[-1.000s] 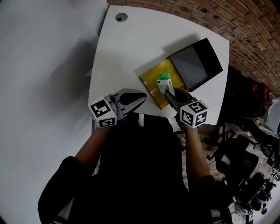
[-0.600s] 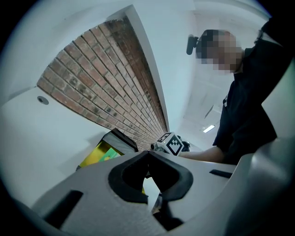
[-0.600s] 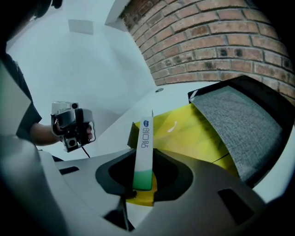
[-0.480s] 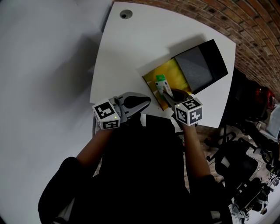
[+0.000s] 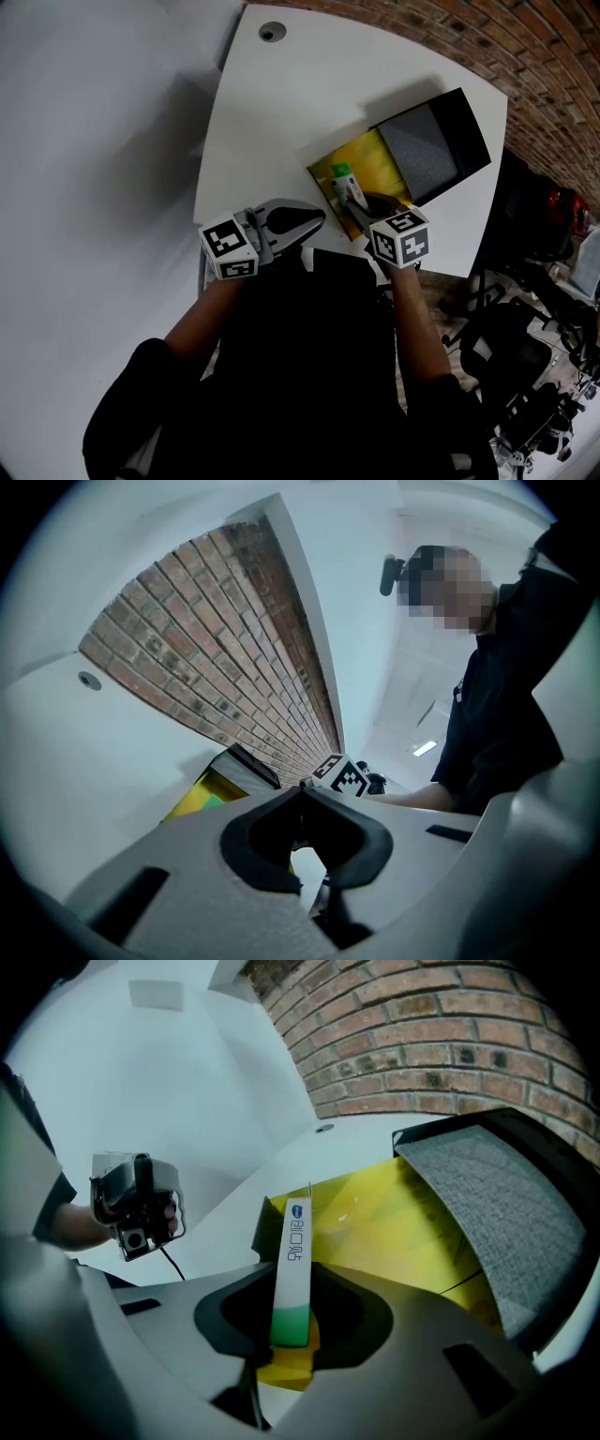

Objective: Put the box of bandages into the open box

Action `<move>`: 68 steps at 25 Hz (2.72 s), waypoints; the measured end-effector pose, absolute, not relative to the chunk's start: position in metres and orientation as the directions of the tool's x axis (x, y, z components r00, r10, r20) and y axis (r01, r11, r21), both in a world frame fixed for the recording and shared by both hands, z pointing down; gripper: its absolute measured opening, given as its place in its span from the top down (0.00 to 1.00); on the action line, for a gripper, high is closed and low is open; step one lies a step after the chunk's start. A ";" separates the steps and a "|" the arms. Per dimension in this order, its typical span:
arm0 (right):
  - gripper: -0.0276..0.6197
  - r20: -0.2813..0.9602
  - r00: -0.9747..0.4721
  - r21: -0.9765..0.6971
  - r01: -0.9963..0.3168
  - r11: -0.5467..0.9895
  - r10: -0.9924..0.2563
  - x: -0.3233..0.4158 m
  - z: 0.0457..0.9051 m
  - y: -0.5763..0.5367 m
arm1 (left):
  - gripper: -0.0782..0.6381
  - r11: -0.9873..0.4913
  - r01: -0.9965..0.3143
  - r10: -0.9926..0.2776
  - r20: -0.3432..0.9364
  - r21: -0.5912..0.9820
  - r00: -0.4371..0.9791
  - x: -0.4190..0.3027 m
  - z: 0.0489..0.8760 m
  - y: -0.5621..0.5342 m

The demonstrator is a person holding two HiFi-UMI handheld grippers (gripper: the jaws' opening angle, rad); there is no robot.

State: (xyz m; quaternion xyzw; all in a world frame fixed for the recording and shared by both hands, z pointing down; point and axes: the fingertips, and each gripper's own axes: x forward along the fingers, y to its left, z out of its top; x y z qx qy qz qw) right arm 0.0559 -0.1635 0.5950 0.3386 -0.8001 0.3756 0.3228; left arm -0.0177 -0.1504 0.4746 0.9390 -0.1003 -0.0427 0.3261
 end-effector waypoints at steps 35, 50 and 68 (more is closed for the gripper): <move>0.72 0.836 -0.359 -0.108 -0.849 0.518 -0.414 0.090 0.586 -0.186 | 0.87 -0.771 -0.135 -0.179 -0.008 0.623 0.984 -0.017 0.477 -0.142; 0.90 0.766 -0.404 -0.061 -0.820 0.569 -0.500 0.071 0.547 -0.195 | 0.87 -0.808 -0.124 -0.174 -0.032 0.576 0.984 -0.023 0.459 -0.150; 0.95 0.307 -0.591 -0.039 -0.791 0.611 -0.746 0.036 0.368 -0.164 | 0.87 -0.920 -0.039 -0.089 -0.110 0.390 0.990 -0.019 0.372 -0.134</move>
